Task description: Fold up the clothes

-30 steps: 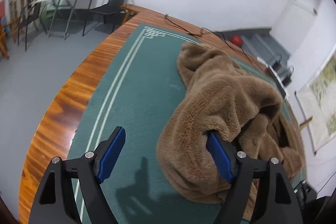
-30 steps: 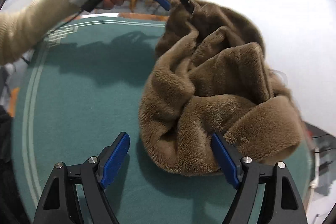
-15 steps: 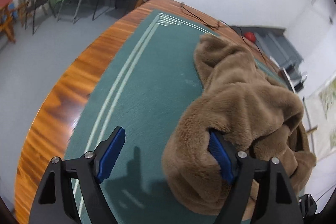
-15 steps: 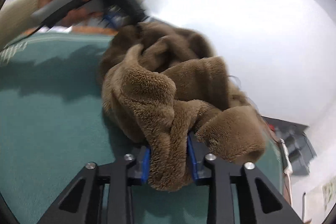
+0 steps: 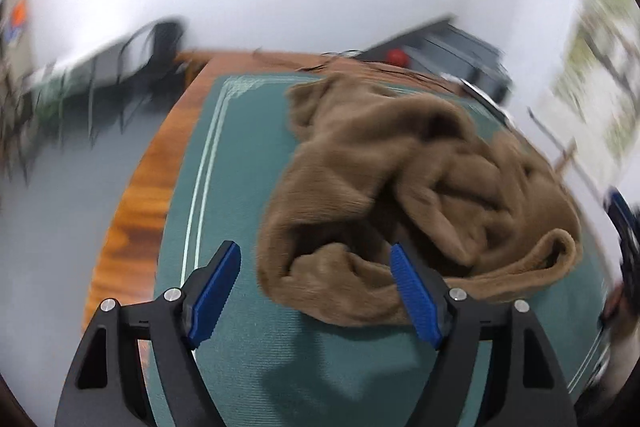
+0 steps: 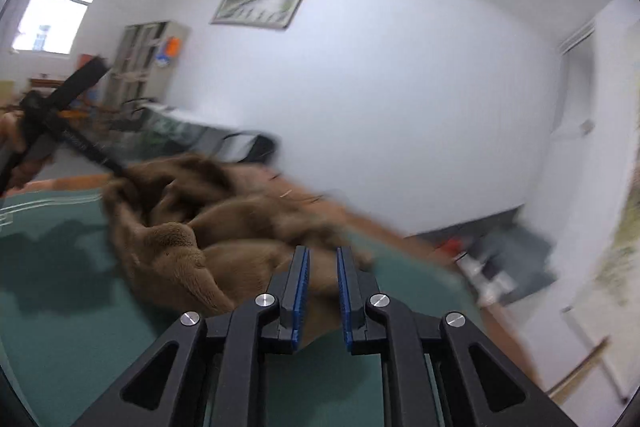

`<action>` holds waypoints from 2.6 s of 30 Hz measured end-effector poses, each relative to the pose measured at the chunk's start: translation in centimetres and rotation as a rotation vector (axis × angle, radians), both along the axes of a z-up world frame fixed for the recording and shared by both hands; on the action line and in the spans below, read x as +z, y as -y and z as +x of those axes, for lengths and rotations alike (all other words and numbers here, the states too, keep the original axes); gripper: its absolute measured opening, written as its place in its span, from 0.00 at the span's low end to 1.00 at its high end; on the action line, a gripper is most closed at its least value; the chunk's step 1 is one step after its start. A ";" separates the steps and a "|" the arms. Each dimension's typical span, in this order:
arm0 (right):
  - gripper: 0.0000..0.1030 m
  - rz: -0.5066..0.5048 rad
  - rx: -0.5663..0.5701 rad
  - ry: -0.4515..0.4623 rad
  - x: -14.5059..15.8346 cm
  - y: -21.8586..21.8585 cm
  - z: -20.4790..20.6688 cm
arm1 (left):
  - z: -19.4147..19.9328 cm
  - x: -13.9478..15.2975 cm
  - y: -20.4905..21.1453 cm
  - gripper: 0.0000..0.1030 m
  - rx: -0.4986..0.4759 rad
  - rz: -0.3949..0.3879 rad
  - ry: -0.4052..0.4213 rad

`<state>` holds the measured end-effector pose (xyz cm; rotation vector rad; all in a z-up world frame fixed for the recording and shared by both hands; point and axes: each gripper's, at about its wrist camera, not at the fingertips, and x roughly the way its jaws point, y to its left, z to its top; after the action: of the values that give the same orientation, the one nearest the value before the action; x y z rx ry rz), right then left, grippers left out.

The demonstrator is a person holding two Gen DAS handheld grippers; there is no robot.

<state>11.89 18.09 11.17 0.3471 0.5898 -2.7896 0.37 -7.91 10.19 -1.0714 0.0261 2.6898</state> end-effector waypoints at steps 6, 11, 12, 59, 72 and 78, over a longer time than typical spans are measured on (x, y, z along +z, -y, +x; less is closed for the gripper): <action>0.90 0.082 0.150 0.082 -1.7 1.0 0.9 | 3.2 -0.2 -3.3 0.80 -0.172 -0.274 -0.125; 0.90 0.307 0.227 0.018 -4.6 3.9 2.5 | 3.8 -2.0 -3.9 0.80 -0.193 -0.457 -0.131; 0.90 0.363 0.228 0.000 -5.5 4.6 2.3 | 3.8 -2.3 -3.9 0.80 -0.194 -0.480 -0.129; 0.28 0.387 0.029 -0.042 -7.7 0.5 -2.7 | -3.2 -9.9 -8.9 0.80 -0.498 -1.033 -0.295; 0.54 0.468 0.093 -0.086 -8.1 1.7 -3.9 | -3.3 -8.6 -8.7 0.71 -0.385 -0.966 -0.356; 0.13 0.318 0.033 -0.070 -6.2 0.5 -4.2 | -3.4 -8.0 -8.0 0.71 -0.334 -0.875 -0.342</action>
<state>7.71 17.64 4.93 0.2996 1.0498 -2.6829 -3.01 0.14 2.22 -0.6547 1.4008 2.5023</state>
